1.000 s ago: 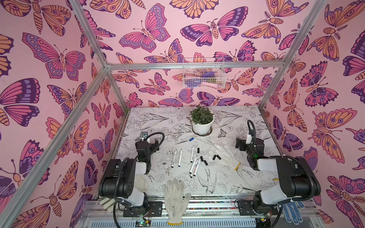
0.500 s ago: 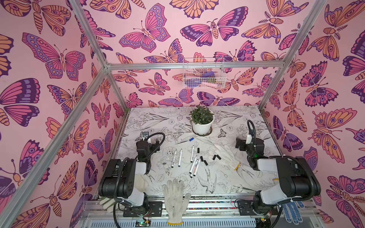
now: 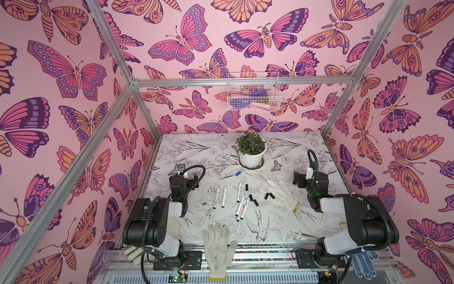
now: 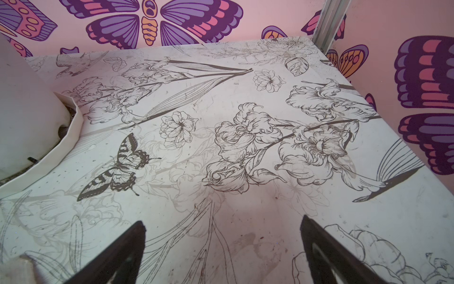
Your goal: Insert the pens into the pen caps
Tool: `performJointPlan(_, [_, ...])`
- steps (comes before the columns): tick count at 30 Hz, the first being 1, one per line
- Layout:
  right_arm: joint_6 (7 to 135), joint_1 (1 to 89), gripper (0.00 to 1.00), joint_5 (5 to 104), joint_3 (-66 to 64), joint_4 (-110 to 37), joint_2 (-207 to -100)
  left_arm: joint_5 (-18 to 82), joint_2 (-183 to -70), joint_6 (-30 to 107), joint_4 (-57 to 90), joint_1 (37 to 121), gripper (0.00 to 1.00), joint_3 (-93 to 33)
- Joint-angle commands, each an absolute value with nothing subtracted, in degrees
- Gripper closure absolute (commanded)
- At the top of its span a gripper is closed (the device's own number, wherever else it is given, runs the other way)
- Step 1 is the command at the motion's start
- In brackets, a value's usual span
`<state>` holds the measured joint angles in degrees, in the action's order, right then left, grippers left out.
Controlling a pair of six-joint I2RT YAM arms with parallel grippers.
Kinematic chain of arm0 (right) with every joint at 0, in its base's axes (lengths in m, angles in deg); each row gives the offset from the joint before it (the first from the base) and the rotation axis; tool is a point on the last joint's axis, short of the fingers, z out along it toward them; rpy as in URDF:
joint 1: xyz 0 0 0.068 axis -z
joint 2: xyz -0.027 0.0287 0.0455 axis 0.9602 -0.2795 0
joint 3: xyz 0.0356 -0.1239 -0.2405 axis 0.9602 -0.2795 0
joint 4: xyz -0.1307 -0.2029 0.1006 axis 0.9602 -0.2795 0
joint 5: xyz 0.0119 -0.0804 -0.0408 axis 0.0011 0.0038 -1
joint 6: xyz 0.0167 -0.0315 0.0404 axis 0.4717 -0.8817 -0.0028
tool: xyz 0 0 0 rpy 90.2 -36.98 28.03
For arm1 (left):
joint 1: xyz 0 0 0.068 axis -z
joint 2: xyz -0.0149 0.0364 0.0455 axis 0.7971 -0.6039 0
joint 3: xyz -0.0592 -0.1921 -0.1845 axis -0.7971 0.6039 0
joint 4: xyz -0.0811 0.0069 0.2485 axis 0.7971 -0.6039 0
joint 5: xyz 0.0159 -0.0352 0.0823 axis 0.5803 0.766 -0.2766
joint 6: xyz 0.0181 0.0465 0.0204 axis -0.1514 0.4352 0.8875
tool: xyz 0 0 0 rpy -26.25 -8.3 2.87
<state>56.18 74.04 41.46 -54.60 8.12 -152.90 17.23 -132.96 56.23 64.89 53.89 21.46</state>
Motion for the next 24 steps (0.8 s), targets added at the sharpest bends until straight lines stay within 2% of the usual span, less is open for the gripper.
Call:
performJointPlan(1, [56.08, 73.77, 0.01, 41.34, -53.57, 7.76, -151.92, 18.25, -133.36, 56.82, 65.78, 53.55, 0.02, 21.19])
performJointPlan(24, [56.20, 73.61, 0.00, 41.33, -52.69, 5.73, -151.34, 19.12, -131.79, 56.41, 62.40, 52.85, 0.02, 19.88])
